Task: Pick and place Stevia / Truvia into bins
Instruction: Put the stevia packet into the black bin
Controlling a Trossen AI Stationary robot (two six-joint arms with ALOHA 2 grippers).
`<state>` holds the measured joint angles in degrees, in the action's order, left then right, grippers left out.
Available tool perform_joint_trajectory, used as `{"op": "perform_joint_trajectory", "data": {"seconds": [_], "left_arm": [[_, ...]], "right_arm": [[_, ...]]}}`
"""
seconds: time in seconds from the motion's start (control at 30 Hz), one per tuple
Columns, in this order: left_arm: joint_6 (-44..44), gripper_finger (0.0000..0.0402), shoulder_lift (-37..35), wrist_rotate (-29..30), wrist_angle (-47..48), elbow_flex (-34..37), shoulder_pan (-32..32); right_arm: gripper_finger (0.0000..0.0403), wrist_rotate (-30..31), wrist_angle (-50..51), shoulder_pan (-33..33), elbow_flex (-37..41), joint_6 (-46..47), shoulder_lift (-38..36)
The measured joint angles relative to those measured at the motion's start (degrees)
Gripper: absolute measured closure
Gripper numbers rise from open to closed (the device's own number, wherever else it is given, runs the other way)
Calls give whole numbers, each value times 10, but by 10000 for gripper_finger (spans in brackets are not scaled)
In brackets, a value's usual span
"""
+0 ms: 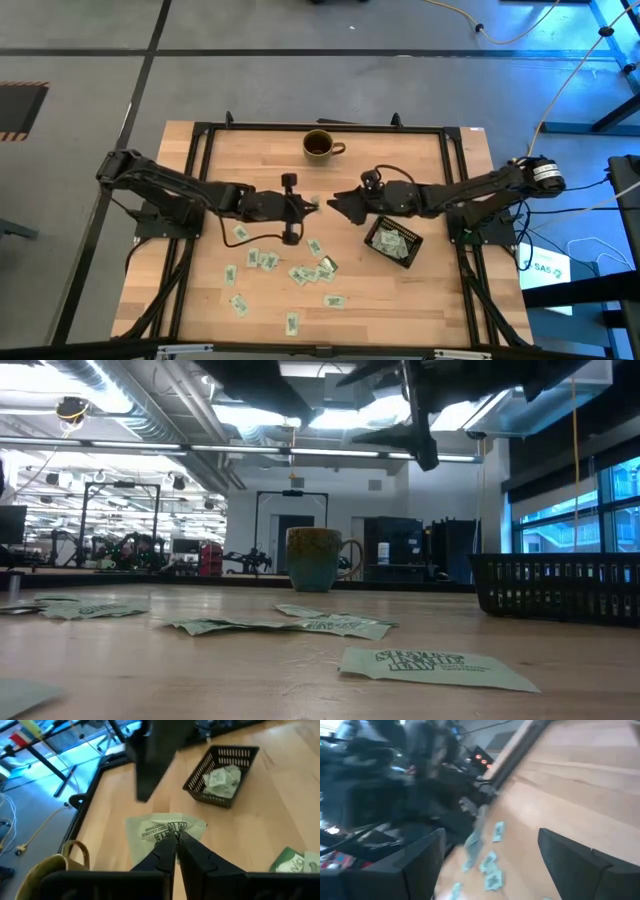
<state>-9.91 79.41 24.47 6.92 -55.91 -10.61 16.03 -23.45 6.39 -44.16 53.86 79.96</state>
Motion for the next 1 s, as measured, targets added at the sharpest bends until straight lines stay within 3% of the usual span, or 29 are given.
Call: {"op": "perform_joint_trajectory", "data": {"seconds": [0.23,0.53,1.0], "left_arm": [[-9,389,58,-1,26,-43,-2],[-9,390,110,2,24,-88,-2],[-8,392,111,26,28,-97,-1]], "right_arm": [[102,0,-2,-7,0,14,6],[179,0,39,-7,0,16,6],[296,-2,45,-7,0,29,6]]}}
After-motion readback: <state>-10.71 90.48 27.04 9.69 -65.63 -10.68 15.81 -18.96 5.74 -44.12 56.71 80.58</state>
